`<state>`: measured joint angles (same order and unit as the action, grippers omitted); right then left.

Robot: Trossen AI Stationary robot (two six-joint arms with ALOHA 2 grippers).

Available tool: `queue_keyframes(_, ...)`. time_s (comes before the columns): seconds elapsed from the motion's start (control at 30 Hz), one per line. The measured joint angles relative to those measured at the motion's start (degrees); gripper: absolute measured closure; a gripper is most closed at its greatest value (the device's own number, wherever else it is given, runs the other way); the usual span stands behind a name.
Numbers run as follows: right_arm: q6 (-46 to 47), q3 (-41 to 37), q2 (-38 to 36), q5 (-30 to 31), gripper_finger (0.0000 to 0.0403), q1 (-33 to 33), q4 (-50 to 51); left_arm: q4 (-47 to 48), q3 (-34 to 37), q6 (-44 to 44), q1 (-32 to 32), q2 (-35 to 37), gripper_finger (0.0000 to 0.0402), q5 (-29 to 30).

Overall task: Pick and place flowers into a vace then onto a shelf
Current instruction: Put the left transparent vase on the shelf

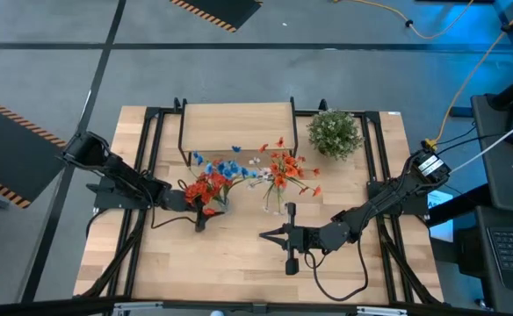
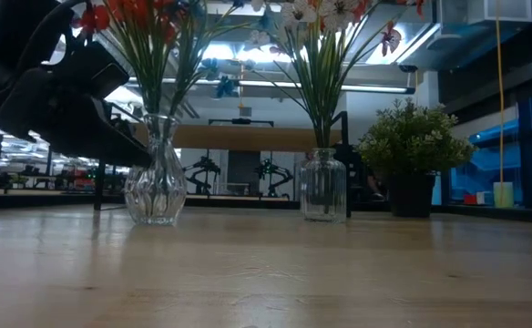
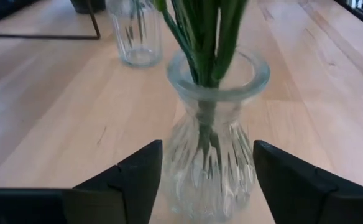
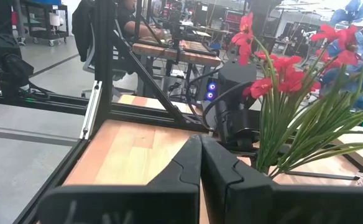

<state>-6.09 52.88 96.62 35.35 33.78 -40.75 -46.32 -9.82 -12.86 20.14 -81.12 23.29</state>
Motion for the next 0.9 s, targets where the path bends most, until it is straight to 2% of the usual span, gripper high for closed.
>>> queue_keyframes(0.2, -0.1, 0.0, 0.0, 0.0, 0.0399, 0.0, 0.0, -3.4, 0.0, 0.6, 0.0, 0.0, 0.0142, 3.2)
queue_keyframes(0.6, 0.0, 0.0, 0.0, 0.0, 0.0399, 0.0, 0.4, -6.3, 0.0, 0.2, 0.0, 0.0, 0.0142, 6.0)
queue_keyframes(0.77, 0.0, 0.0, 0.0, 0.0, 0.0399, 0.0, 0.4, -6.2, 0.0, 0.2, 0.0, 0.0, 0.0156, 6.2)
queue_keyframes(0.9, 0.0, 0.0, 0.0, 0.0, 0.0399, 0.0, 0.4, -6.1, 0.0, 0.2, 0.0, 0.0, 0.0184, 6.2)
